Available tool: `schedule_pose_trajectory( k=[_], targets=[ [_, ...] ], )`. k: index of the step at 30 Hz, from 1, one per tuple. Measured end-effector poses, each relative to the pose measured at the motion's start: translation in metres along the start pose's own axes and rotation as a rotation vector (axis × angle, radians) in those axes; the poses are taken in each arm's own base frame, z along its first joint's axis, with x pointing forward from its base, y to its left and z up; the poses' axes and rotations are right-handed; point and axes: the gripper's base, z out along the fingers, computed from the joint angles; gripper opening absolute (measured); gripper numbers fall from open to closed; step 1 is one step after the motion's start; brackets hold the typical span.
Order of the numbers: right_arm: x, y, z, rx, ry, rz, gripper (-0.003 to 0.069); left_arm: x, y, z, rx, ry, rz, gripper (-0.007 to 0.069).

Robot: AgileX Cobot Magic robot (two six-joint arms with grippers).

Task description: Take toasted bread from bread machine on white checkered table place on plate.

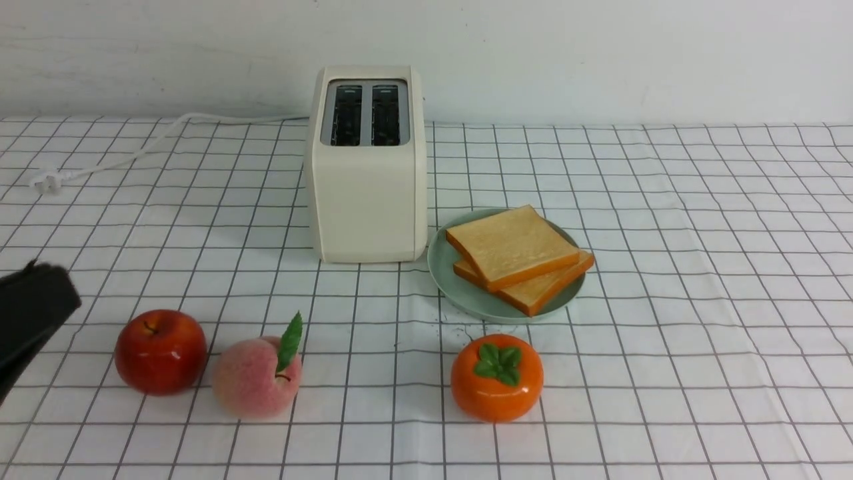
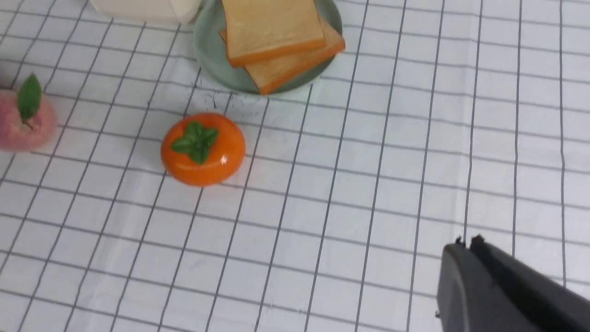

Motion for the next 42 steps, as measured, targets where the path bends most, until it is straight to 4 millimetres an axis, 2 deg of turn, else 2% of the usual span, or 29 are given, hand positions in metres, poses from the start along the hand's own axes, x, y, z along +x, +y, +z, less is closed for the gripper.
schedule_pose_trajectory(
  k=[1, 2, 5, 6, 7, 9, 12, 15, 16, 17, 19, 25, 27, 28, 29, 33, 39, 42],
  targets=[
    [0.004, 0.001, -0.003, 0.0, -0.013, -0.002, -0.0003, 0.003, 0.001, -0.002, 0.0, -0.005, -0.001, -0.0013],
    [0.024, 0.0, -0.003, 0.003, -0.034, 0.004, -0.0002, 0.011, 0.003, -0.009, -0.003, -0.027, 0.0, -0.0013],
    [0.062, -0.003, 0.006, 0.01, -0.094, 0.034, -0.0002, 0.028, 0.006, -0.018, -0.004, -0.046, -0.001, -0.0013],
    [0.062, -0.002, 0.004, 0.01, -0.113, 0.035, -0.0002, 0.031, 0.007, -0.018, -0.005, -0.041, -0.002, -0.0013],
    [0.082, -0.005, 0.011, 0.01, -0.193, 0.07, -0.0002, 0.042, 0.009, -0.02, -0.008, -0.031, -0.002, -0.0013],
    [0.091, -0.006, 0.015, 0.007, -0.242, 0.089, -0.0001, 0.048, 0.01, -0.021, -0.01, -0.02, -0.004, -0.0013],
    [0.112, -0.012, 0.035, -0.003, -0.398, 0.163, 0.0001, 0.066, 0.014, -0.019, -0.021, 0.029, -0.008, -0.0013],
    [0.123, -0.02, 0.054, -0.014, -0.546, 0.246, 0.0005, 0.079, 0.017, -0.018, -0.03, 0.068, -0.011, -0.0013],
    [0.124, -0.02, 0.055, -0.015, -0.554, 0.252, 0.0005, 0.081, 0.018, -0.018, -0.031, 0.073, -0.011, -0.0013],
    [0.13, -0.025, 0.067, -0.011, -0.589, 0.287, 0.0009, 0.086, 0.019, -0.017, -0.034, 0.089, -0.012, -0.0013],
    [0.137, -0.03, 0.078, 0.004, -0.634, 0.31, 0.0013, 0.092, 0.02, -0.017, -0.036, 0.109, -0.013, -0.0013],
    [0.167, -0.039, 0.107, 0.043, -0.595, 0.34, 0.0021, 0.096, 0.02, -0.017, -0.03, 0.135, -0.015, -0.0013],
    [0.185, -0.042, 0.121, 0.058, -0.53, 0.351, 0.0022, 0.096, 0.019, -0.017, -0.026, 0.145, -0.015, -0.0013],
    [0.185, -0.042, 0.121, 0.058, -0.53, 0.351, 0.0023, 0.096, 0.019, -0.017, -0.026, 0.145, -0.015, -0.0013],
    [0.194, -0.043, 0.127, 0.065, -0.497, 0.356, 0.0025, 0.096, 0.019, -0.017, -0.026, 0.145, -0.015, -0.0013],
    [0.201, -0.042, 0.13, 0.063, -0.455, 0.341, 0.0032, 0.097, 0.019, -0.017, -0.025, 0.148, -0.015, -0.0013],
    [0.206, -0.044, 0.117, 0.151, -0.554, 0.122, -0.0016, 0.097, 0.019, -0.017, -0.025, 0.149, -0.015, -0.0013],
    [0.215, -0.045, 0.118, 0.186, -0.484, 0.076, -0.002, 0.097, 0.019, -0.017, -0.025, 0.149, -0.015, -0.0013]
  ],
)
